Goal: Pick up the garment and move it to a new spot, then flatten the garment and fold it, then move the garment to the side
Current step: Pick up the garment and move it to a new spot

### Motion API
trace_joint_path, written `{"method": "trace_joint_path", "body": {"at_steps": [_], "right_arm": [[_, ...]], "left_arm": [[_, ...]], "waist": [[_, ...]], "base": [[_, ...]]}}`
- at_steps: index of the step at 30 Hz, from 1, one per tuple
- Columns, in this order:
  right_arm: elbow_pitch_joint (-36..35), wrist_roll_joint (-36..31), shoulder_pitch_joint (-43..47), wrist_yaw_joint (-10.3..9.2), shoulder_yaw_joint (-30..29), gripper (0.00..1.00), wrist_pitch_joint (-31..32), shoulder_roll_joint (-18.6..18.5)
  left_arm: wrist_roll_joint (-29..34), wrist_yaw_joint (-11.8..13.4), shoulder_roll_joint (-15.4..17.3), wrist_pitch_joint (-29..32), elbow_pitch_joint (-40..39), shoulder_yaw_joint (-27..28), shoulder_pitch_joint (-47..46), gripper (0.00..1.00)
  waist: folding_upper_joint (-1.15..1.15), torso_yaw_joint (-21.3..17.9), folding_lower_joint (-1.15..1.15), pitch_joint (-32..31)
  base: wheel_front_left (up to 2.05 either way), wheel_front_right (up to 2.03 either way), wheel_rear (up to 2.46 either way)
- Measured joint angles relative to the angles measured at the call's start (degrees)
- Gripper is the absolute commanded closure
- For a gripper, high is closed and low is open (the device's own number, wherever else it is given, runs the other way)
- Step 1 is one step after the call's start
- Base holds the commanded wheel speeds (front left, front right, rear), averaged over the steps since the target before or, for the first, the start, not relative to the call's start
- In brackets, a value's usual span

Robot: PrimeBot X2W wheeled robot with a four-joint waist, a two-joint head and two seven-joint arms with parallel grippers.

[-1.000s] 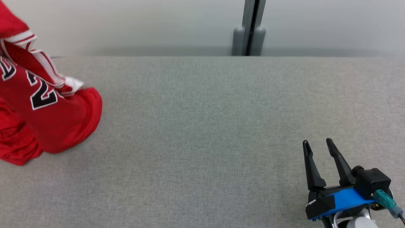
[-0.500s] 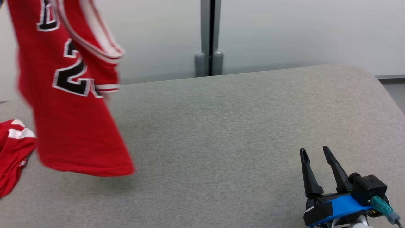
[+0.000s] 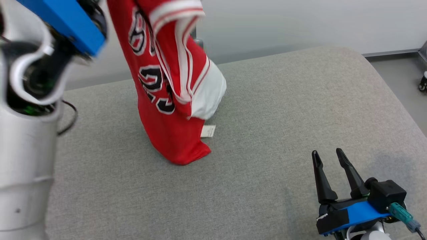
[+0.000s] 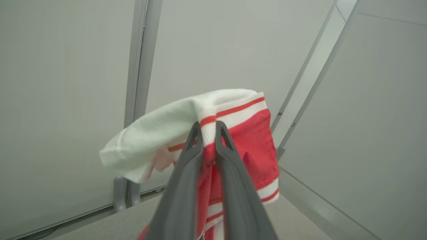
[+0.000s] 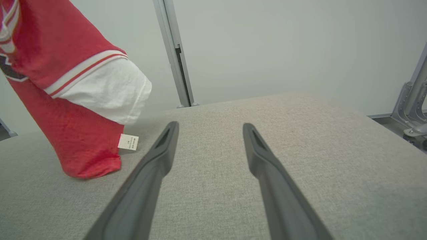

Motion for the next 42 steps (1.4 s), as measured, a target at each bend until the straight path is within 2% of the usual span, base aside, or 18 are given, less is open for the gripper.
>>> {"method": "trace_joint_path", "body": {"at_steps": [7, 12, 16, 17, 18, 19, 23, 27, 34, 42], "right_arm": [[0.7, 0.8, -0.5, 0.0, -0.1, 0.0, -0.7, 0.0], [1.4, 0.9, -1.4, 0.0, 0.2, 0.0, -0.7, 0.0], [1.7, 0.9, -2.0, 0.0, 0.2, 0.0, -0.8, 0.0], [1.7, 0.9, -2.0, 0.0, 0.3, 0.0, -0.9, 0.0], [1.8, 0.9, -2.0, 0.0, 0.3, 0.0, -0.9, 0.0], [1.9, 0.8, -2.0, 0.0, 0.3, 0.0, -0.9, 0.0], [2.1, 0.7, -1.6, 0.0, 0.2, 0.0, -0.8, 0.0], [2.1, 0.4, -0.5, 0.0, -0.2, 0.0, -0.6, 0.0], [1.1, -0.4, 0.9, 0.0, -1.7, 0.0, 0.5, 0.0], [-0.7, -1.6, 2.4, 0.0, -2.7, 0.0, 2.0, 0.0]], "left_arm": [[1.6, -0.7, -5.7, -6.3, 3.6, -5.5, 12.8, 1.0], [5.9, -0.5, -7.5, -12.0, 12.3, -10.1, 22.1, 1.0], [8.9, -1.0, -9.7, -16.8, 18.4, -13.1, 25.2, 1.0], [9.8, -1.1, -10.0, -18.0, 19.6, -13.7, 25.4, 0.91], [10.4, -1.4, -10.3, -19.2, 20.6, -14.2, 25.5, 0.65], [11.4, -1.7, -10.5, -20.4, 21.6, -15.0, 25.7, 0.02], [12.7, -2.5, -11.6, -25.9, 23.0, -15.7, 26.4, 0.0], [12.5, -3.5, -11.9, -33.6, 21.1, -14.5, 29.3, 0.0], [13.1, -3.6, -9.4, -45.3, 16.4, -11.6, 37.0, 0.0], [16.5, -1.6, -6.4, -49.5, 10.9, -5.6, 45.9, 0.0]], "waist": [[0.0, 0.0, 0.0, 1.4], [0.0, 0.8, 0.0, 1.5], [0.0, 1.3, 0.0, 1.3], [0.0, 1.5, 0.0, 1.3], [0.0, 1.7, 0.0, 1.2], [0.0, 2.0, 0.0, 1.1], [0.0, 2.9, 0.0, 0.3], [0.0, 3.9, 0.0, -0.8], [0.0, 6.4, 0.0, -2.3], [0.0, 9.7, 0.0, -3.8]], "base": [[0.0, 0.0, 0.0], [0.0, 0.0, 0.0], [0.0, 0.0, 0.0], [0.0, 0.0, 0.0], [0.0, 0.0, 0.0], [0.0, 0.0, 0.0], [0.0, 0.0, 0.0], [0.0, 0.0, 0.0], [0.0, 0.0, 0.0], [0.0, 0.0, 0.0]]}}
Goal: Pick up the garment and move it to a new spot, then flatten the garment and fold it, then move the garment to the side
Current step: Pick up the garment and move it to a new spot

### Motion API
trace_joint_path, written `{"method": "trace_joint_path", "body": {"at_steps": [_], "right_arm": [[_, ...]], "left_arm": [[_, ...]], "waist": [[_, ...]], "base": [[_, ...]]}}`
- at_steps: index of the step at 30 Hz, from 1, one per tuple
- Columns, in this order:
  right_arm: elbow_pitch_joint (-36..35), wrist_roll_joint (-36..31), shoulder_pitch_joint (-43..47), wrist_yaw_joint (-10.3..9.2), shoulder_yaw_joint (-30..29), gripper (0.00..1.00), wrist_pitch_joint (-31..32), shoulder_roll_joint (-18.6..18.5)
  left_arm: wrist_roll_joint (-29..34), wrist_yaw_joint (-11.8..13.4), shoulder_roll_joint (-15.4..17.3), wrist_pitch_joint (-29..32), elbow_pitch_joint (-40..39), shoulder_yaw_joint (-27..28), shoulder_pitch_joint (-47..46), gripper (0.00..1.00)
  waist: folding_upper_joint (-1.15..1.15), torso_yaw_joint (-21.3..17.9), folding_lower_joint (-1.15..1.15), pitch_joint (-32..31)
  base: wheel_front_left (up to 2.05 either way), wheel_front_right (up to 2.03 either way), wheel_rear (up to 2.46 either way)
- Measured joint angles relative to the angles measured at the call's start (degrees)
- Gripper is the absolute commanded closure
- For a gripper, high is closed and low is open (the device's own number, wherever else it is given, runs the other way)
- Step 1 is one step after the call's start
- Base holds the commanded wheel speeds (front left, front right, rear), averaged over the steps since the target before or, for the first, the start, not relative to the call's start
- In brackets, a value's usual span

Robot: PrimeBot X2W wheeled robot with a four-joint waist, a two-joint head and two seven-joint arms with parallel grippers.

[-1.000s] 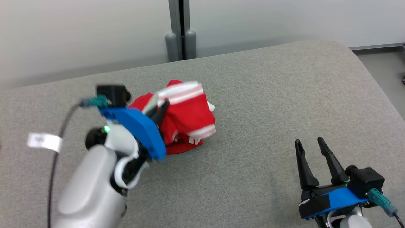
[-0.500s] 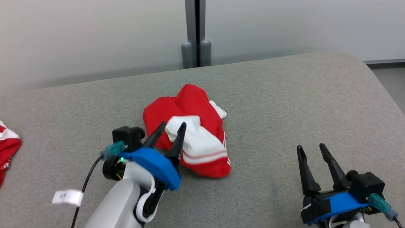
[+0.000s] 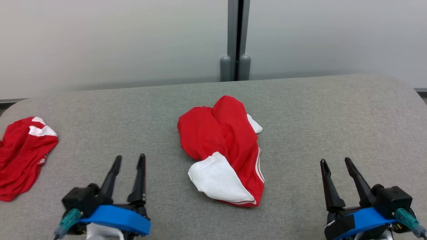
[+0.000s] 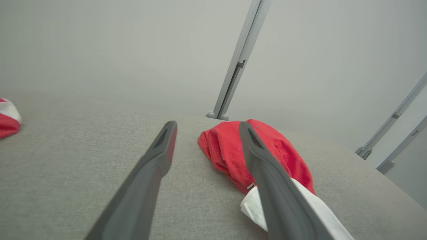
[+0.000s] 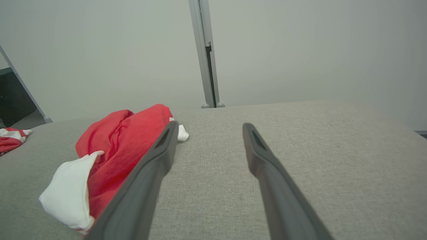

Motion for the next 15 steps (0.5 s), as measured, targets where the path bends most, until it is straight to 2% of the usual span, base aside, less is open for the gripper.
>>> {"method": "trace_joint_path", "body": {"at_steps": [5, 8, 15], "right_arm": [[-0.6, -0.4, 0.9, 0.0, -0.3, 0.0, 0.9, 0.0], [-0.9, -0.5, 1.5, 0.0, -0.3, 0.0, 1.3, 0.0], [-1.1, -0.4, 2.4, 0.0, 0.0, 0.0, 2.3, 0.0]], "left_arm": [[5.9, 1.7, 0.3, -0.1, -5.6, 6.0, 4.7, 0.0], [8.5, 1.8, 0.2, -0.1, -7.2, 9.0, 7.4, 0.0], [12.6, 2.2, -0.6, -0.1, -7.5, 10.7, 11.0, 0.0]], "waist": [[0.0, 2.0, 0.0, -0.9], [0.0, 3.0, 0.0, -1.5], [0.0, 4.4, -0.01, -2.5]], "base": [[0.0, 0.0, 0.0], [0.0, 0.0, 0.0], [0.0, 0.0, 0.0]]}}
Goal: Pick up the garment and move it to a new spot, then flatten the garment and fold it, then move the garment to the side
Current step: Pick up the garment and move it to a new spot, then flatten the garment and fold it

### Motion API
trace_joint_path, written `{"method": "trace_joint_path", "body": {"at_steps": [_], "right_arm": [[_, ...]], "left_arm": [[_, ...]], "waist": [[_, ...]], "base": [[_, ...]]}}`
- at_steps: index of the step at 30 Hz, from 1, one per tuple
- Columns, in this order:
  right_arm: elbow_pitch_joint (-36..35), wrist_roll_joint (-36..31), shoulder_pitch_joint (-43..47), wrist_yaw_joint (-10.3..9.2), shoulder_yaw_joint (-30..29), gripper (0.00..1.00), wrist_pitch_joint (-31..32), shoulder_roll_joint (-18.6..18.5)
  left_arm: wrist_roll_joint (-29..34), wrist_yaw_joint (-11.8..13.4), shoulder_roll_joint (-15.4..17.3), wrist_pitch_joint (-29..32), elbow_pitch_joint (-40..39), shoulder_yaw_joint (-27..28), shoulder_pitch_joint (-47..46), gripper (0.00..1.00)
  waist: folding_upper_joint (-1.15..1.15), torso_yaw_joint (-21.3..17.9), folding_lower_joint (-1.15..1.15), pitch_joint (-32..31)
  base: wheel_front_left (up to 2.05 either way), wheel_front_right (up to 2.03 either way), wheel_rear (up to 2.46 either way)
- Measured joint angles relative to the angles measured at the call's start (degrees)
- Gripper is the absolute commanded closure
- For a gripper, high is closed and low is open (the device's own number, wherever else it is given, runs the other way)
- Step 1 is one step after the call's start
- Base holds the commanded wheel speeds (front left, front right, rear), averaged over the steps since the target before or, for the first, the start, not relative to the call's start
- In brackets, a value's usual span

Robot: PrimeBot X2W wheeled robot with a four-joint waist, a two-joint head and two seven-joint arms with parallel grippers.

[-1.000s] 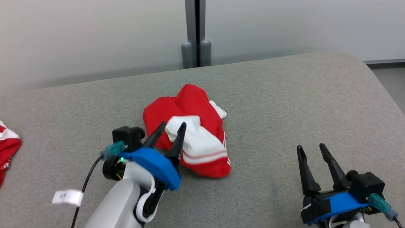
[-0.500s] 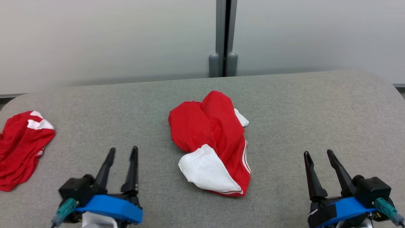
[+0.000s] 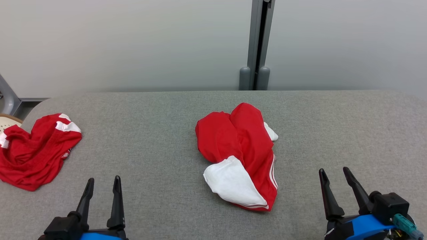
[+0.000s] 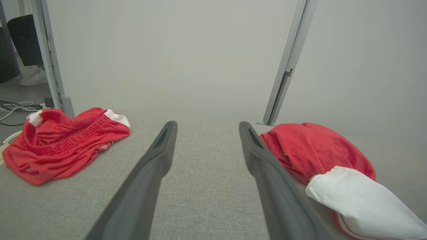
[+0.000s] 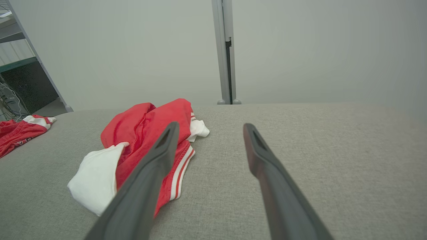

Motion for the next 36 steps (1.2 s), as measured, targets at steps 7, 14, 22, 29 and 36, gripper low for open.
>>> {"method": "trace_joint_path", "body": {"at_steps": [7, 14, 22, 29, 36], "right_arm": [[0.6, 0.3, 0.2, 0.0, 0.4, 0.0, 0.6, 0.0], [0.9, 0.4, 0.3, 0.0, 0.7, 0.0, 0.8, 0.0], [0.8, 2.2, -0.7, 0.0, 4.8, 0.0, 2.9, 0.0], [3.1, 3.7, -7.5, 0.0, 13.8, 0.0, 11.6, 0.0], [11.7, 5.9, -13.7, 0.0, 16.8, 0.0, 20.5, 0.0]], "left_arm": [[2.5, 0.5, 1.3, 0.3, 2.6, -1.4, 0.4, 0.0], [2.5, 0.7, 1.3, 0.3, 2.8, -1.7, 0.3, 0.0], [1.9, 0.7, 1.3, 0.3, 2.5, -1.7, -0.3, 0.0], [1.5, 0.7, 1.3, 0.3, 1.8, -2.2, -1.6, 0.0], [1.5, 0.6, 1.0, 0.3, 1.4, -2.8, -2.4, 0.0]], "waist": [[0.0, 0.4, 0.0, 0.0], [0.0, 0.4, 0.0, 0.4], [0.0, 0.4, 0.0, 1.5], [0.0, 1.3, 0.0, 3.1], [0.0, 3.2, 0.0, 4.6]], "base": [[0.0, 0.0, 0.0], [0.0, 0.0, 0.0], [0.0, 0.0, 0.0], [0.0, 0.0, 0.0], [0.0, 0.0, 0.0]]}}
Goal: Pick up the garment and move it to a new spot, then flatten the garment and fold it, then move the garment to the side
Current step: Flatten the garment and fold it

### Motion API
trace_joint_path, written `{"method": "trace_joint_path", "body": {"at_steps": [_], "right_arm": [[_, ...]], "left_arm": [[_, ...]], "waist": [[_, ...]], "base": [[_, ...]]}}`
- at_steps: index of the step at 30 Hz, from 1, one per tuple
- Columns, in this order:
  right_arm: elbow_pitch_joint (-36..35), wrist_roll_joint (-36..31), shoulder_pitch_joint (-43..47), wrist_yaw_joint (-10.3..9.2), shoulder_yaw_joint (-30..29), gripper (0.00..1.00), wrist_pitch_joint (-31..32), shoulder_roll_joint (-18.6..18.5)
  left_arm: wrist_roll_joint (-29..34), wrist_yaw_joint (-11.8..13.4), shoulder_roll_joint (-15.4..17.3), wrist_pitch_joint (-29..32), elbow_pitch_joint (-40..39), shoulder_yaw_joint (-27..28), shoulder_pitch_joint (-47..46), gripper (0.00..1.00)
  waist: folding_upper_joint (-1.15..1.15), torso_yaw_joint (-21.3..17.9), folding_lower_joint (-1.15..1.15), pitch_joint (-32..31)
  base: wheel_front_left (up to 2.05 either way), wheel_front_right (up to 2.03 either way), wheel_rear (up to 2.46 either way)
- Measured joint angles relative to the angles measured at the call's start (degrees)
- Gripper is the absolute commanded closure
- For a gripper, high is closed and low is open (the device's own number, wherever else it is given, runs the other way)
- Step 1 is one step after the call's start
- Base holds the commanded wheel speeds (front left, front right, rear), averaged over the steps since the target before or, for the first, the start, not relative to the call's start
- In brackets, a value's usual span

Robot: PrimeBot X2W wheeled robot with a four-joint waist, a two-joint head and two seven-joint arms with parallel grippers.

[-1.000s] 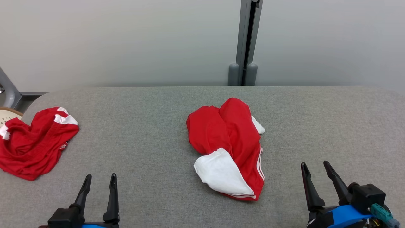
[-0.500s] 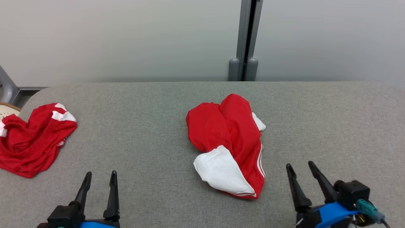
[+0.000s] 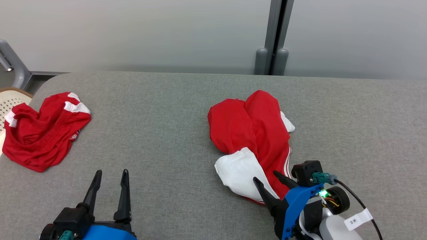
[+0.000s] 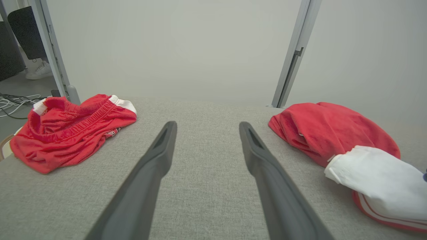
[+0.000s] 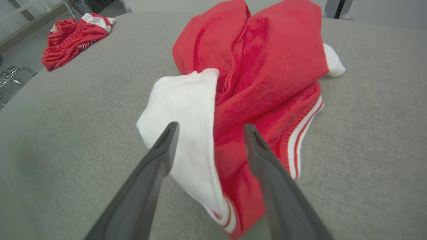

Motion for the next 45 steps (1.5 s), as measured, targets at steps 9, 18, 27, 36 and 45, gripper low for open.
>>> {"method": "trace_joint_path", "body": {"at_steps": [9, 18, 27, 36, 45], "right_arm": [[5.1, 1.6, -1.9, 0.0, 4.8, 1.0, 1.2, 0.0], [0.3, 4.3, -3.2, 0.0, 6.0, 1.0, -2.3, 0.0], [-10.6, 8.5, -15.4, 0.0, 9.0, 1.0, -2.8, 0.0], [-8.4, 17.8, -35.6, 0.0, 12.5, 1.0, -6.3, -0.1], [-3.8, 22.9, -50.5, 0.0, 13.9, 1.0, -12.3, -0.1]], "left_arm": [[-0.1, -0.1, -0.3, 0.0, 0.7, -0.6, -0.4, 0.0], [-0.5, 0.0, 0.1, -0.1, 0.4, -0.5, -0.1, 0.0], [-1.0, 0.6, 0.8, -0.1, -0.9, 0.0, 0.8, 0.0], [-1.1, 1.3, 0.8, -0.1, -1.7, 0.2, 0.8, 0.0], [-1.1, 1.4, 0.8, -0.2, -2.5, 0.2, 0.8, 0.0]], "waist": [[0.0, 1.5, 0.0, 0.1], [0.0, 1.1, 0.0, -1.7], [0.0, 0.4, 0.0, -2.1], [0.0, 0.9, 0.0, -1.4], [0.0, 1.5, 0.0, -1.3]], "base": [[0.0, 0.0, 0.0], [0.0, 0.0, 0.0], [0.0, 0.0, 0.0], [0.0, 0.0, 0.0], [0.0, 0.0, 0.0]]}}
